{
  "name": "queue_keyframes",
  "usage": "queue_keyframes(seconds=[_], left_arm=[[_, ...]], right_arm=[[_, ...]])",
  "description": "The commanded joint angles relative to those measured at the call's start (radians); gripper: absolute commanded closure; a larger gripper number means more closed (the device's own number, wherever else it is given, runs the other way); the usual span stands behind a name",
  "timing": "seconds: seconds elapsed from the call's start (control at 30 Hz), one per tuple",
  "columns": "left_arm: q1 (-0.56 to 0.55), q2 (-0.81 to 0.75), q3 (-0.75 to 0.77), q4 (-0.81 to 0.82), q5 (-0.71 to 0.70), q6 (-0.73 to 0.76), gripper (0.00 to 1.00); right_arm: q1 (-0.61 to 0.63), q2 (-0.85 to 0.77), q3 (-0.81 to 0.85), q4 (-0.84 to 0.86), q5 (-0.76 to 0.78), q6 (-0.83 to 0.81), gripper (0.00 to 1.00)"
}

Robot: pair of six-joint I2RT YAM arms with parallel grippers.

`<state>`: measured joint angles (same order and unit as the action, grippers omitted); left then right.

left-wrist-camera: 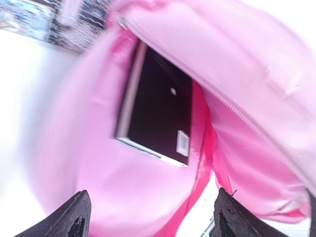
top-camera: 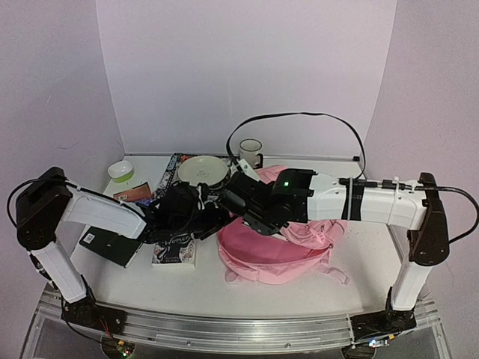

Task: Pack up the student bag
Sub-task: Pick up the book at the corner of the board.

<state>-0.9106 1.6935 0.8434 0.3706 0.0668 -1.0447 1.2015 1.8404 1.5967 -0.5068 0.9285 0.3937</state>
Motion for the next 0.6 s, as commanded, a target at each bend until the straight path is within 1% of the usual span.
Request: queue_keyframes(seconds=[0.0,0.07,0.2,0.3,0.37,0.47,0.57], left_arm=[[0.06,-0.144,-0.092,-0.092,-0.106,0.035,0.11],[0.104,-0.211,-0.142,-0.117,-0.11,0.03,0.1],[0.232,-0.36,-0.258,-0.158,-0.112,0.019,0.08],[0.299,-0.466,-0.296,-0.243,-0.155,0.024,0.04],[0.349,-0.515,-0.311,-0.28,-0.154,0.03,0.04],[0.436,-0.566,-0.341,-0.317,-0.111,0.024,0.03],[0.55,-0.602,-0.378,-0.331,-0.023,0.013,0.03]], right_arm=[[-0.031,-0.045,-0.018,-0.019,0.071,0.032,1.0],[-0.034,-0.047,-0.025,-0.019,0.065,0.037,1.0],[-0.034,-0.054,-0.039,-0.016,0.06,0.041,1.0],[-0.037,-0.055,-0.045,-0.015,0.056,0.04,1.0],[-0.038,-0.05,-0.043,-0.014,0.053,0.04,1.0],[-0.041,-0.045,-0.04,-0.012,0.047,0.037,1.0],[-0.042,-0.044,-0.038,-0.01,0.043,0.036,1.0]])
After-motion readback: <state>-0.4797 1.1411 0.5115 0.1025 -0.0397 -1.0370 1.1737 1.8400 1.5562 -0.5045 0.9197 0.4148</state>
